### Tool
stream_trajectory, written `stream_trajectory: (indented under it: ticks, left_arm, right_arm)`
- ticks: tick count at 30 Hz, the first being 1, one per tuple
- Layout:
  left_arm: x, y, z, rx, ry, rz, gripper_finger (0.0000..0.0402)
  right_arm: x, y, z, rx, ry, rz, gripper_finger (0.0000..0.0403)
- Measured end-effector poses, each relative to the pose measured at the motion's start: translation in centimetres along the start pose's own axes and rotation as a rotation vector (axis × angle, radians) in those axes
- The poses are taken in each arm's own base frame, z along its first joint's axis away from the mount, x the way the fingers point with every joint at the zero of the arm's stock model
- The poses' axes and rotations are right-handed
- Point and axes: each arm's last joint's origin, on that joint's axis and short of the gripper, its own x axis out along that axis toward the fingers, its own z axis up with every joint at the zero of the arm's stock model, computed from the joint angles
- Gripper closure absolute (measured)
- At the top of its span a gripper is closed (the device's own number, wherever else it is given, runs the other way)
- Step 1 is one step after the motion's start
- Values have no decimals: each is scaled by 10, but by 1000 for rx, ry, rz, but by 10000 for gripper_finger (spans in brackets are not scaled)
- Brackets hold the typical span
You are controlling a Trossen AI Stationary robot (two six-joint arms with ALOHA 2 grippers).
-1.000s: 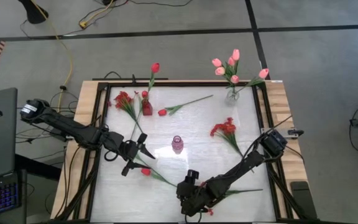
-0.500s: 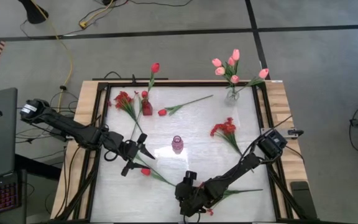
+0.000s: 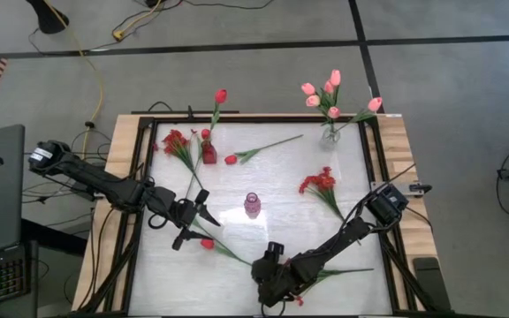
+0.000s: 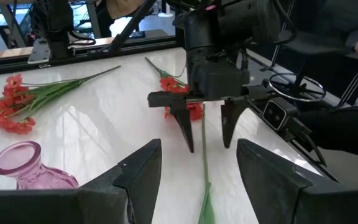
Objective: Sort flowers into vase by color
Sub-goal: Put the red flower into the red vase
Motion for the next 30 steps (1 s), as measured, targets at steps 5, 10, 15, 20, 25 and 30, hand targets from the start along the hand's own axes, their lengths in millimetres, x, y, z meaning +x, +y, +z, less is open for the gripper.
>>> stream_trajectory:
  ticks: [5, 10, 15, 20, 25, 30]
  left_arm:
    - [0, 0, 0, -10, 1, -1, 205]
    - [0, -1, -1, -16, 6, -22, 205]
    - [0, -1, -1, -31, 6, -41, 205]
    - [0, -1, -1, -42, 7, -44, 205]
    - [0, -1, -1, -43, 7, -44, 205]
    - [0, -1, 0, -54, 5, -44, 205]
  right_arm:
    - [0, -1, -3, 48, 40, 6, 99]
    - [0, -1, -3, 53, 53, 23, 134]
    - [-1, 0, -3, 72, 66, 34, 208]
    - [0, -2, -2, 157, 69, 27, 303]
    - [0, -1, -1, 189, 63, 38, 384]
    - [0, 6, 7, 225, 0, 118, 373]
